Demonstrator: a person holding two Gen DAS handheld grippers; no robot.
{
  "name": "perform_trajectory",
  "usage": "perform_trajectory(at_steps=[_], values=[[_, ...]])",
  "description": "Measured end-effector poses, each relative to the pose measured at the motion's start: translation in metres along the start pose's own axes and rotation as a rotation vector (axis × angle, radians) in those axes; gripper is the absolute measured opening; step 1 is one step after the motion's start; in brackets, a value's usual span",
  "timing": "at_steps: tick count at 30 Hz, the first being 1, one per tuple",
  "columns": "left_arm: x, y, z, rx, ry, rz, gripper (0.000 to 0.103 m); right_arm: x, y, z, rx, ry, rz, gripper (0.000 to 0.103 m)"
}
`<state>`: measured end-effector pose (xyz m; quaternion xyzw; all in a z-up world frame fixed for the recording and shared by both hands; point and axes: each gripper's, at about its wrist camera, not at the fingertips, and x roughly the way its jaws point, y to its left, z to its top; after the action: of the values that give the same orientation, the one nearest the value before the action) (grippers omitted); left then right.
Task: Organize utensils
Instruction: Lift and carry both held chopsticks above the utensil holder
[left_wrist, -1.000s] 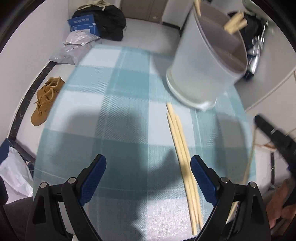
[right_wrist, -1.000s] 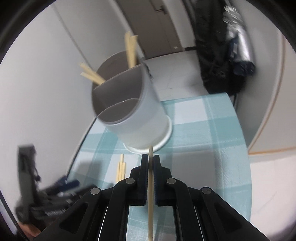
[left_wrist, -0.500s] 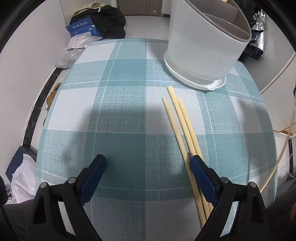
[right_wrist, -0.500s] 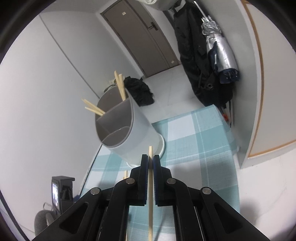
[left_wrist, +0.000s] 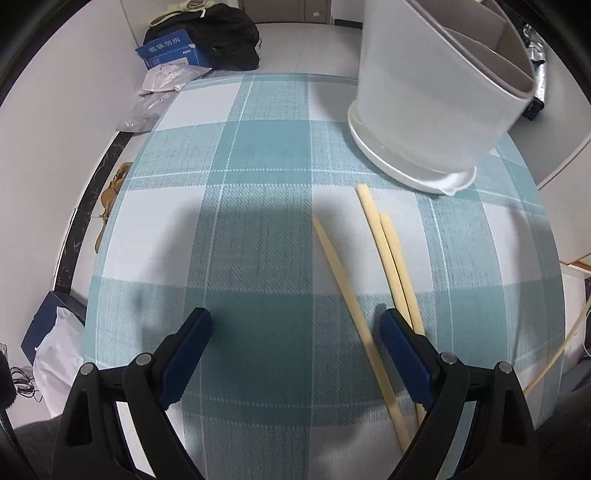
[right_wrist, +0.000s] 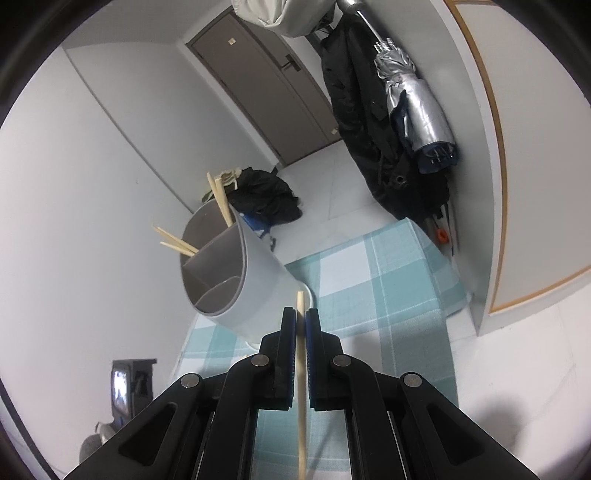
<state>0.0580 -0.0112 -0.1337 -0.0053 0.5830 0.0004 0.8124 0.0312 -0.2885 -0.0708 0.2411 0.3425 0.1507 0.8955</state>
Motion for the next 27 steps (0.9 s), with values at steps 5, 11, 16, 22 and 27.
perform_trajectory(at_steps=[5,11,16,22,27], values=[[0.001,-0.003,0.011,-0.024,0.015,0.012,0.071,-0.002,0.004,0.000,-0.010,-0.003,0.014,0.004],[0.003,-0.012,0.027,-0.040,0.054,0.007,0.027,-0.004,0.005,0.002,-0.003,-0.008,0.027,0.004],[0.003,-0.016,0.030,-0.075,0.056,0.004,0.003,-0.002,0.004,0.004,0.005,-0.003,0.034,0.004],[-0.001,-0.016,0.031,-0.056,0.043,0.004,0.002,0.004,0.010,0.005,0.009,0.006,0.046,0.004],[-0.021,-0.015,0.032,-0.039,-0.026,-0.032,0.001,0.005,0.025,0.002,-0.034,-0.002,0.044,0.004]])
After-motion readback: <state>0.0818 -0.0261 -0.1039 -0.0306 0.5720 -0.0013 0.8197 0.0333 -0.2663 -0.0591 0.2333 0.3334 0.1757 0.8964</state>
